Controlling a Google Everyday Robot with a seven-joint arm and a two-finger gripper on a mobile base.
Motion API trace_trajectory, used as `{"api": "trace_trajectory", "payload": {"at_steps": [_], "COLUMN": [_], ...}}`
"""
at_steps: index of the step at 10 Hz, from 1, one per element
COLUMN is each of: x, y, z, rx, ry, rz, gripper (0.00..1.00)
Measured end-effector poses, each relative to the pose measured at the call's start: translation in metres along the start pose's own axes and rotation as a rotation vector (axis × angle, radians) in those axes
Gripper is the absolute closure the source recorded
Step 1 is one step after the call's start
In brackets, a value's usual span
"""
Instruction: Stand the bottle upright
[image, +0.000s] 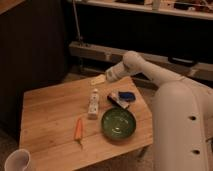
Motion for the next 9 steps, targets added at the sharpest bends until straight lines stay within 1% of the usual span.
{"api": "trace_trajectory", "payload": {"at_steps": [1, 2, 4, 5, 6, 7, 9], "x": [0.001, 0.002, -0.004, -0.009, -0.012, -0.013, -0.012], "y": [0.007, 0.008, 0.01, 0.011, 0.011, 0.007, -0.003], "z": [-0.002, -0.003, 0.014, 0.02, 0.022, 0.027, 0.032], "rx": [-0.021, -0.028, -0.033, -0.009, 0.026, 0.069, 0.155], "ry": [-0.04, -0.057, -0.006, 0.025, 0.048, 0.071, 0.1], "rz": [-0.007, 0.008, 0.09, 0.118, 0.132, 0.147, 0.169], "gripper": [0.2, 0.2, 0.2, 0.2, 0.2, 0.2, 0.2]}}
